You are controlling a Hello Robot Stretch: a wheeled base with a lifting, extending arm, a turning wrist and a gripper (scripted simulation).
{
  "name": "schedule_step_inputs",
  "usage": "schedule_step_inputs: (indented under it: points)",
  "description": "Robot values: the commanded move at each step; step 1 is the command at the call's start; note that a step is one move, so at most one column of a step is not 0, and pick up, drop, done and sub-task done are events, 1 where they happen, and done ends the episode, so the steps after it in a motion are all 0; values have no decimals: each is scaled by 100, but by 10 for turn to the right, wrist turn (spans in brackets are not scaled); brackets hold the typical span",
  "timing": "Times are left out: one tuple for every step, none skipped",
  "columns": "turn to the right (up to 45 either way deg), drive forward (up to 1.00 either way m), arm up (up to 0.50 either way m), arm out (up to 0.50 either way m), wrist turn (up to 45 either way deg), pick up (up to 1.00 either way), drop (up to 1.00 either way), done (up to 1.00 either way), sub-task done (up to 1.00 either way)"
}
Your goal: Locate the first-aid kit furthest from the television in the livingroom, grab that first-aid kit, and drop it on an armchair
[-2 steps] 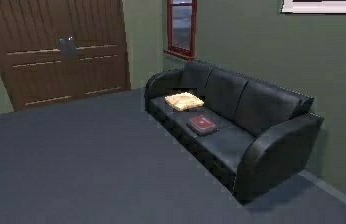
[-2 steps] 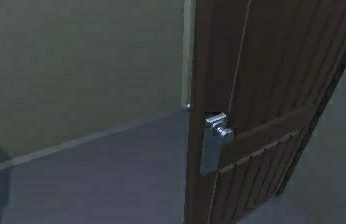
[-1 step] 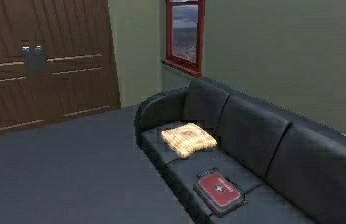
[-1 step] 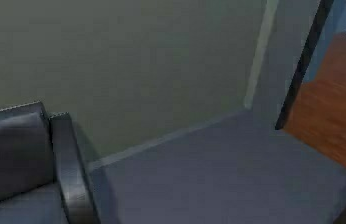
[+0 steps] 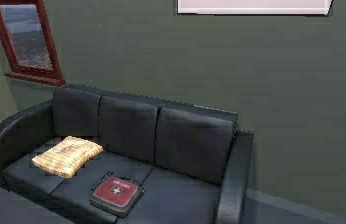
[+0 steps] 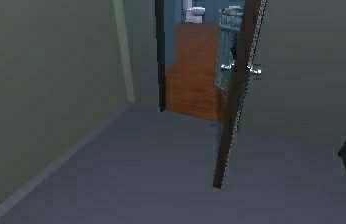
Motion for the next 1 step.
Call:
schedule_step_inputs:
  points:
    - [0,5,0,0,0,0,0,0,0]
